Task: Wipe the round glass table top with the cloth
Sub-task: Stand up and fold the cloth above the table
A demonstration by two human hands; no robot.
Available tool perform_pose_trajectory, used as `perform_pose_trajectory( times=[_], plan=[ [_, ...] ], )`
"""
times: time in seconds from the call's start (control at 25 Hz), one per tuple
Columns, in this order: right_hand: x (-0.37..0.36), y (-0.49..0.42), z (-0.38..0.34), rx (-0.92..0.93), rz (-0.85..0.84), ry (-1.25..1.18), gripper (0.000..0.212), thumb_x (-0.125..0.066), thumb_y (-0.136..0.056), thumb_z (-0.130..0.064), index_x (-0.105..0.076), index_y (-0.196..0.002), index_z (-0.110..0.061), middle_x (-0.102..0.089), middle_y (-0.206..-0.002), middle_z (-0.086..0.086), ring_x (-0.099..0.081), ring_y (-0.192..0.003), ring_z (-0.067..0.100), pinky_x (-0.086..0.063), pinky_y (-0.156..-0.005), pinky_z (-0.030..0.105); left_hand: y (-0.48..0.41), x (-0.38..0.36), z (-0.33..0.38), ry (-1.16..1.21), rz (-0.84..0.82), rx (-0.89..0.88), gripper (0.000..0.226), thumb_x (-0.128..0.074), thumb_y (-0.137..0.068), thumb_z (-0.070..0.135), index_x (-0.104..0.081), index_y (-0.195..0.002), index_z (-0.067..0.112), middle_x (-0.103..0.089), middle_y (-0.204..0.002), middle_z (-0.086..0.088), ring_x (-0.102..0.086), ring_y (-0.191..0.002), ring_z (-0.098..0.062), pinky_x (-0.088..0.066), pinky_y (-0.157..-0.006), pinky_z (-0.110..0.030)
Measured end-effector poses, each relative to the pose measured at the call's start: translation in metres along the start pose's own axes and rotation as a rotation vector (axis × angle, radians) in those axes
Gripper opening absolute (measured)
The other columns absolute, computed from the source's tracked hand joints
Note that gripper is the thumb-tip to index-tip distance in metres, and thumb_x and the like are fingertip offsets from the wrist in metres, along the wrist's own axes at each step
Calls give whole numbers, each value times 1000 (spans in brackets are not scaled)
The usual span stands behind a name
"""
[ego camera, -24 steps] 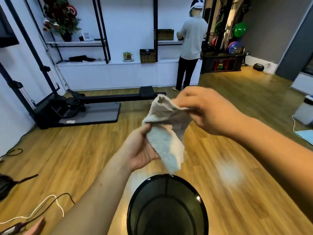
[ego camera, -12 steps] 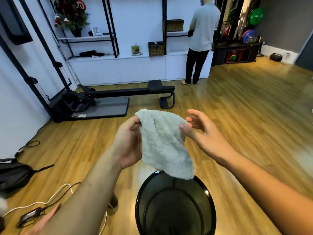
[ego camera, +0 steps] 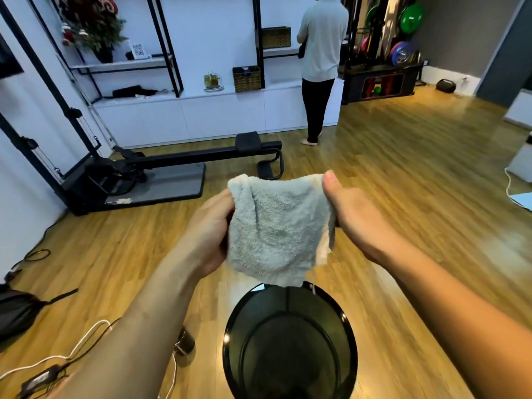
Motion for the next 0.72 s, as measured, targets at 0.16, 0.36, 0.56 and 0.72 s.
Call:
perform_pose_trajectory(
  times=[0.16, 0.36, 0.56, 0.72],
  plan=[
    [-14, 11, -1, 73, -136, -148, 34, -75, -85, -22, -62, -117, -23, -75, -98, -3, -72, -83, 13, -60, -69, 30, 0, 12, 4, -57, 202, -64, 20, -55, -99, 26, -74, -98, 21, -79, -93, -2, -74, -87, -18, -60, -71, -33],
    [17, 25, 51, -108, 222, -192, 48, -48, -103, -37, -56, -74, 0, -59, -61, 2, -53, -49, 10, -39, -50, 20, 3, -16, -74, 101, 15, 258, 41, -38, -100, 41, -74, -105, 20, -78, -97, -1, -74, -88, -17, -58, -65, -31],
    [37, 91, 180, -521, 216, -352, 37, -67, -93, -28, -52, -126, -23, -65, -91, -1, -62, -62, 10, -49, -53, 21, -5, -67, -167, -93, -133, 292, 59, -69, -88, 15, -47, -138, 35, -64, -124, -3, -67, -108, -22, -57, -91, -36],
    [50, 155, 281, -535, -65, -128, 84, -82, -76, 0, -41, -141, -35, -52, -136, -12, -63, -109, 17, -49, -81, 11, -7, -134, -274, -640, -460, 300, 89, -85, -66, 10, -43, -140, 38, -56, -131, 14, -56, -120, -8, -48, -95, -22]
  ],
)
Point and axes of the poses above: each hand's wrist, its own y-axis away from the middle knuckle, its own x-axis out of the back of the hand, z = x × y, the point moved 10 cm from there along -y, towards the middle knuckle
